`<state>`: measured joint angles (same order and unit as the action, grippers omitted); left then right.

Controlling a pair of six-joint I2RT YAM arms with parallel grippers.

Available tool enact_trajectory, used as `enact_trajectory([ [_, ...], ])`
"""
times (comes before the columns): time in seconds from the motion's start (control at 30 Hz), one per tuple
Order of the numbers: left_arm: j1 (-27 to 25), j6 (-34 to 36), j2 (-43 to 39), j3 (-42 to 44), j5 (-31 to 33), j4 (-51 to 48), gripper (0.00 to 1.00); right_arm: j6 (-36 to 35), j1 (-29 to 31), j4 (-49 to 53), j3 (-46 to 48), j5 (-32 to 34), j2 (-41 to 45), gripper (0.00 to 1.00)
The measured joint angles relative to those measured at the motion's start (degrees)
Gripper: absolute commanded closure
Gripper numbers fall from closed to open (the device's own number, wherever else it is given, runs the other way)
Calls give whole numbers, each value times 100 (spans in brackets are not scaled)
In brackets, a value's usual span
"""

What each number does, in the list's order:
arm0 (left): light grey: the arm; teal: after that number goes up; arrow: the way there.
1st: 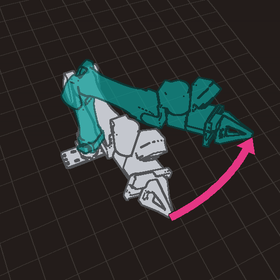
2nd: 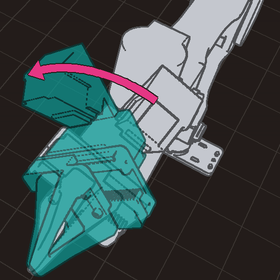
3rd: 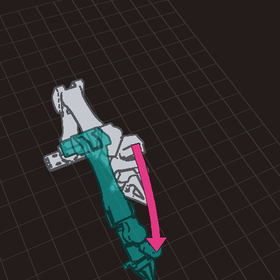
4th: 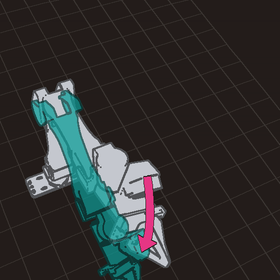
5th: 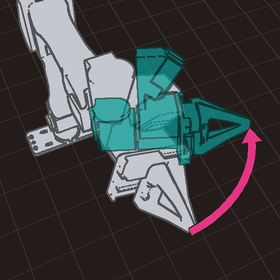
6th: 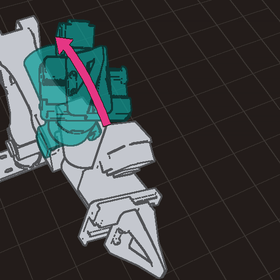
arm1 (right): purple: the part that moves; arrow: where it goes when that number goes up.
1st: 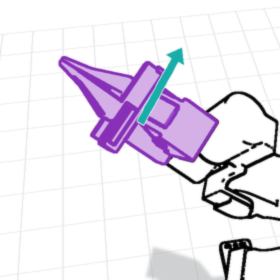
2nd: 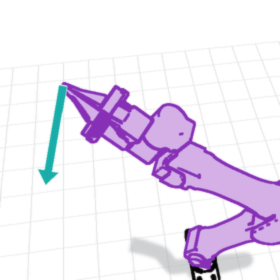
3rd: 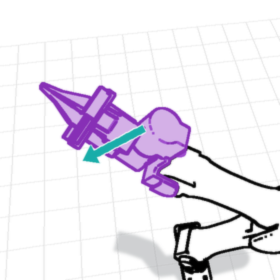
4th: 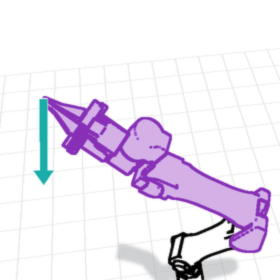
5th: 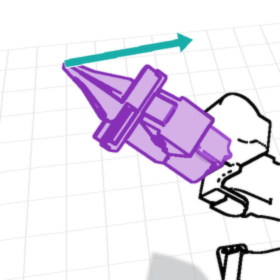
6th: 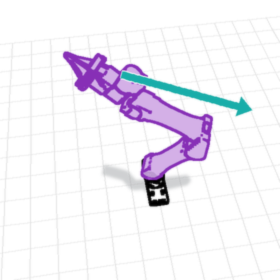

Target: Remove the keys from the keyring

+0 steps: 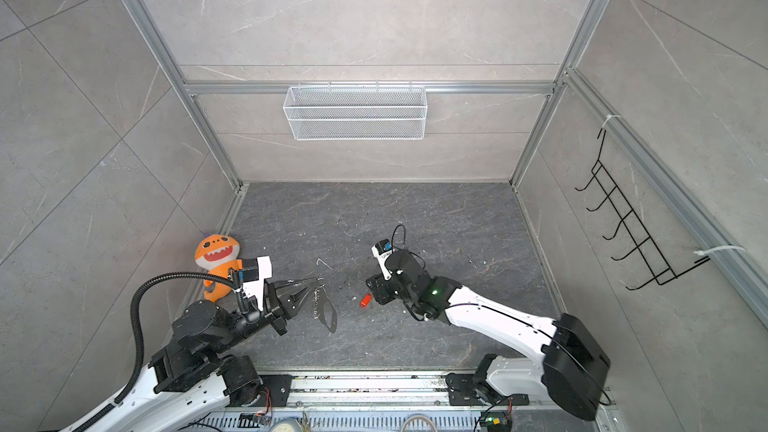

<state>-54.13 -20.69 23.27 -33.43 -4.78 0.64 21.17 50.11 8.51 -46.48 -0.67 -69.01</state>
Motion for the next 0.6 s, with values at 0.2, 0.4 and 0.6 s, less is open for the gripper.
enact_trajectory([
  [0.2, 0, -133, 369, -151, 195, -332, 100, -280, -4, 72, -387, -695, 931, 49],
  [0.4, 0, -236, 507, -223, 385, -431, 100, -299, 229, 4, -595, -1373, 1104, 46],
  [0.6, 0, -306, 645, -236, 496, -457, 100, -479, 1172, 20, -822, -1016, 1064, 44],
])
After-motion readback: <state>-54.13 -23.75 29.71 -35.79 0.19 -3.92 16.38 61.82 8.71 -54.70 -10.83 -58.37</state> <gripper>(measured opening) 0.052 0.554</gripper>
